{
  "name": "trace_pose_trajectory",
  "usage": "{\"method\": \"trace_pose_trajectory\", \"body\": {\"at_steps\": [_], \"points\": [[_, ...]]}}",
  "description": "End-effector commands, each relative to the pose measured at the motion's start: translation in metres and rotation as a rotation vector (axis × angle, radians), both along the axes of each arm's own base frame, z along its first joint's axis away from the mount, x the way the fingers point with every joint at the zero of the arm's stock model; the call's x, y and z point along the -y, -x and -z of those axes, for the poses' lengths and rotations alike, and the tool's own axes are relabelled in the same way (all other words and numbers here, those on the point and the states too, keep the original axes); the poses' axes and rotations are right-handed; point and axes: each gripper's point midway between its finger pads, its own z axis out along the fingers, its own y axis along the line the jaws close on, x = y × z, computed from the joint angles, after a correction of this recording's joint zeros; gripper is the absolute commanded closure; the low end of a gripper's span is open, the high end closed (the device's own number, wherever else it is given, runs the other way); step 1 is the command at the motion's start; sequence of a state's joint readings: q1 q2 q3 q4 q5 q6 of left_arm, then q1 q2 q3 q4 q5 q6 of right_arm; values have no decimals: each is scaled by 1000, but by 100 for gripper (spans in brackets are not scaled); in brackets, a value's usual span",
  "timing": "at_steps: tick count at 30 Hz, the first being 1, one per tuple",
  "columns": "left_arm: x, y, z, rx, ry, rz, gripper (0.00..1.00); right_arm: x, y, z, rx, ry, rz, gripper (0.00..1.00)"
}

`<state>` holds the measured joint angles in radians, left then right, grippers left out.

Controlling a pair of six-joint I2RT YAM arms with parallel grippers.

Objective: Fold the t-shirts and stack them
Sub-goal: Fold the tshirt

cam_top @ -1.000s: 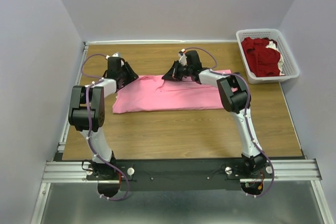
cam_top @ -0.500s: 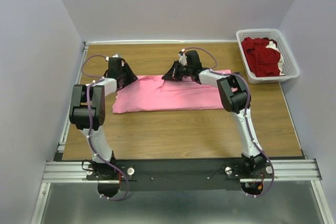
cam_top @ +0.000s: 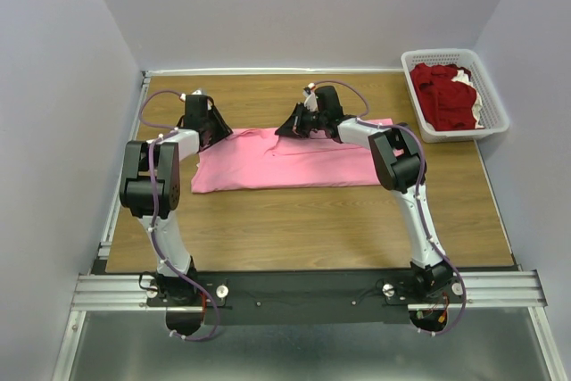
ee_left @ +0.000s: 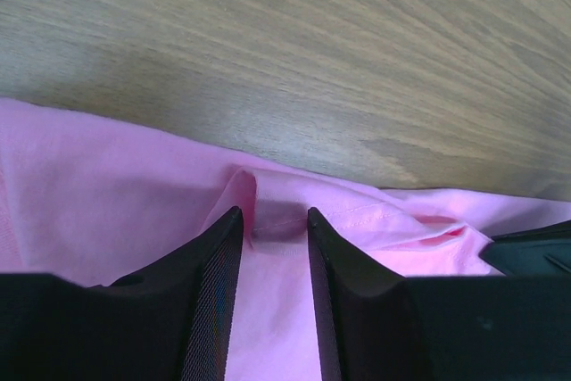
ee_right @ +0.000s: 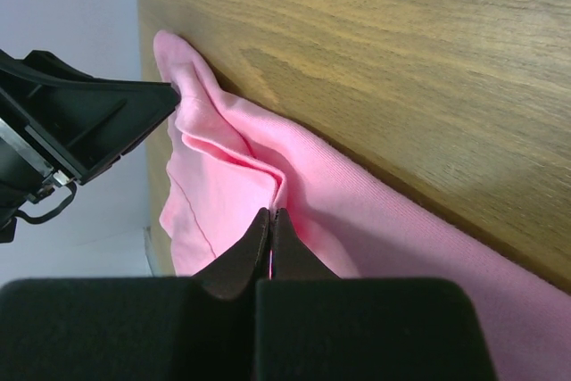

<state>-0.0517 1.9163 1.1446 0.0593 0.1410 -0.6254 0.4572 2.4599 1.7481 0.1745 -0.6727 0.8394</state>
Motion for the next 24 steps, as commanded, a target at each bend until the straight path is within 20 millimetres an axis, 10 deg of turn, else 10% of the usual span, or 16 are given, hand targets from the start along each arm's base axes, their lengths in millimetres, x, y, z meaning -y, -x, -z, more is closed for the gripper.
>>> {"method": "trace_pose_trajectory", "body": {"at_steps": [1,8,15,24], "points": [[0,2,5,-24,2,10,57,-6,5,2,10,-3,-25,99],[2,2,6,-28,6,24,58,-5,4,2,9,-4,-23,99],[2,-2,-10,-4,4,31,98,-3,4,-4,30,1,-24,99],[-15,-3,-39,12,-81,29,100,3,8,-19,108,49,-32,99]]}}
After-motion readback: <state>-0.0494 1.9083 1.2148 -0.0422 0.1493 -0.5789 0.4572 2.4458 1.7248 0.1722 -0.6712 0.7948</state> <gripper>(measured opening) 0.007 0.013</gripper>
